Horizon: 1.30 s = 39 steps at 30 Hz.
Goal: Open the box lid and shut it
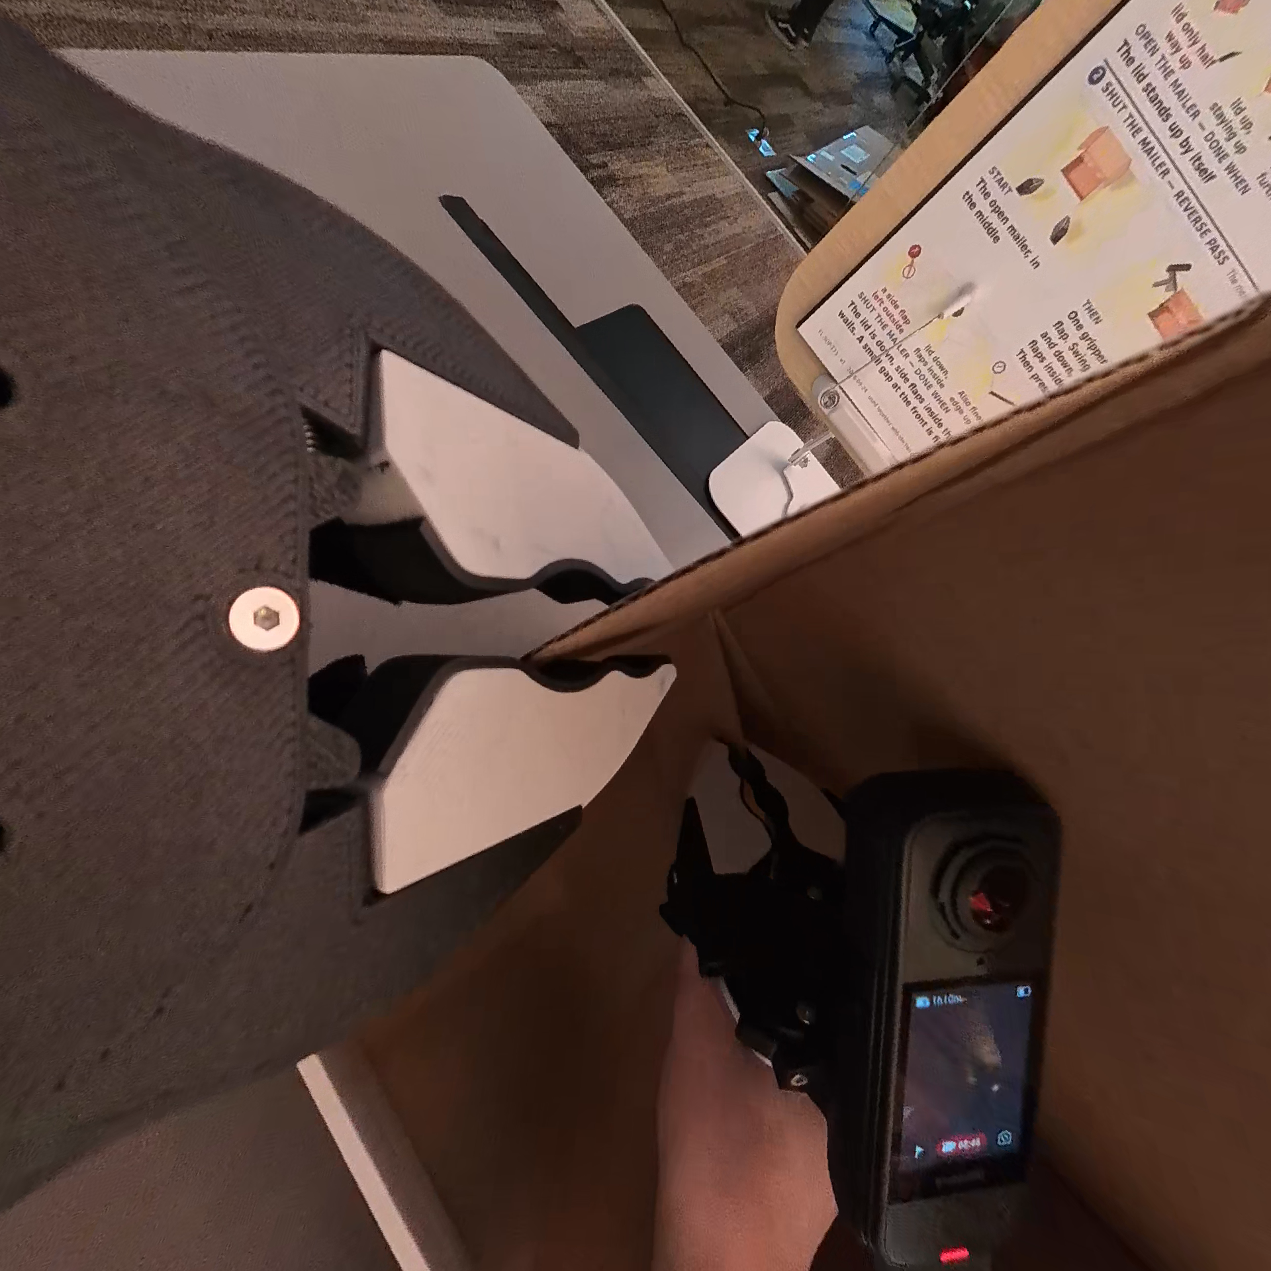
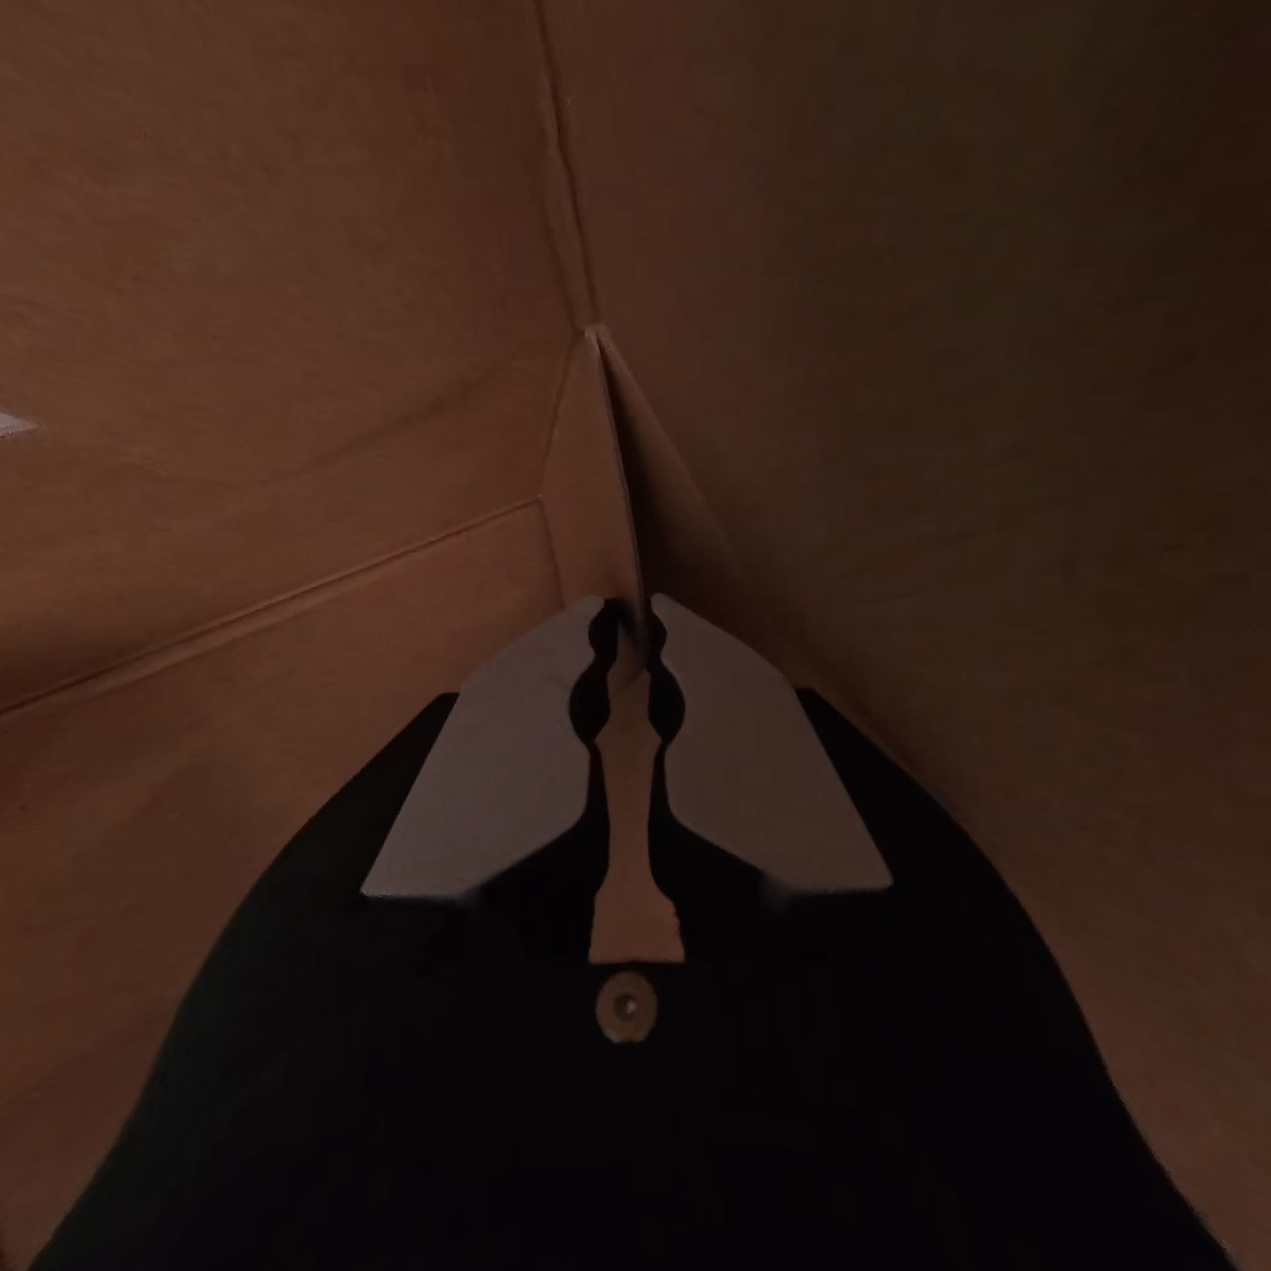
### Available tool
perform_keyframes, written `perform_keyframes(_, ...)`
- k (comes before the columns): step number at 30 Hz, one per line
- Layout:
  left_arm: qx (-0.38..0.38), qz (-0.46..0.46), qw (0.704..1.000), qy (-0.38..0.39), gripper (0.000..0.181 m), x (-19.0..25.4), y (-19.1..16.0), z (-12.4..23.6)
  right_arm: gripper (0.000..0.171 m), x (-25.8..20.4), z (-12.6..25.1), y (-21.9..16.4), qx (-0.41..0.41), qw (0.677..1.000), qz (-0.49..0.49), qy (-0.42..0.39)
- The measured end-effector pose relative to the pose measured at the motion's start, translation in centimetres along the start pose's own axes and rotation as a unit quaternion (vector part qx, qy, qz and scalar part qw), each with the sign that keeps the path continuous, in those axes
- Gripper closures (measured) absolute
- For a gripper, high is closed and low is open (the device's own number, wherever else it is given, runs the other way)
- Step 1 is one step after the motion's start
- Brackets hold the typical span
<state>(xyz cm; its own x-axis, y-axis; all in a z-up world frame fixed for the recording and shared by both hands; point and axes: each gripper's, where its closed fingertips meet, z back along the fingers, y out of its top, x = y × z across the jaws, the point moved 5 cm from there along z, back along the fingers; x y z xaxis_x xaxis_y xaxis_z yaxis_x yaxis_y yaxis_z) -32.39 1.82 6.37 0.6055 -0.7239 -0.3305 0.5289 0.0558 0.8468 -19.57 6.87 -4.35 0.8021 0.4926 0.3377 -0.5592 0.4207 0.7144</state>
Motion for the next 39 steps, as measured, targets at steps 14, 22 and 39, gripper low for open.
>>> perform_keyframes(14, -0.002, 0.006, 1.0, 0.0, 0.169, 0.2, -0.1, -0.3, 0.142, -2.0, -1.7, -0.6, -0.034, 0.991, 0.129, 0.004)
perform_keyframes(22, -0.007, -0.009, 1.0, 0.006, 0.169, 0.4, -0.2, -0.4, 0.164, -1.5, -2.1, -0.2, -0.025, 0.998, 0.046, 0.024)
perform_keyframes(39, -0.031, 0.023, 0.998, -0.044, 0.171, 0.6, -0.9, -0.8, 0.152, -0.7, -2.1, 0.2, -0.032, 0.985, 0.158, -0.053)
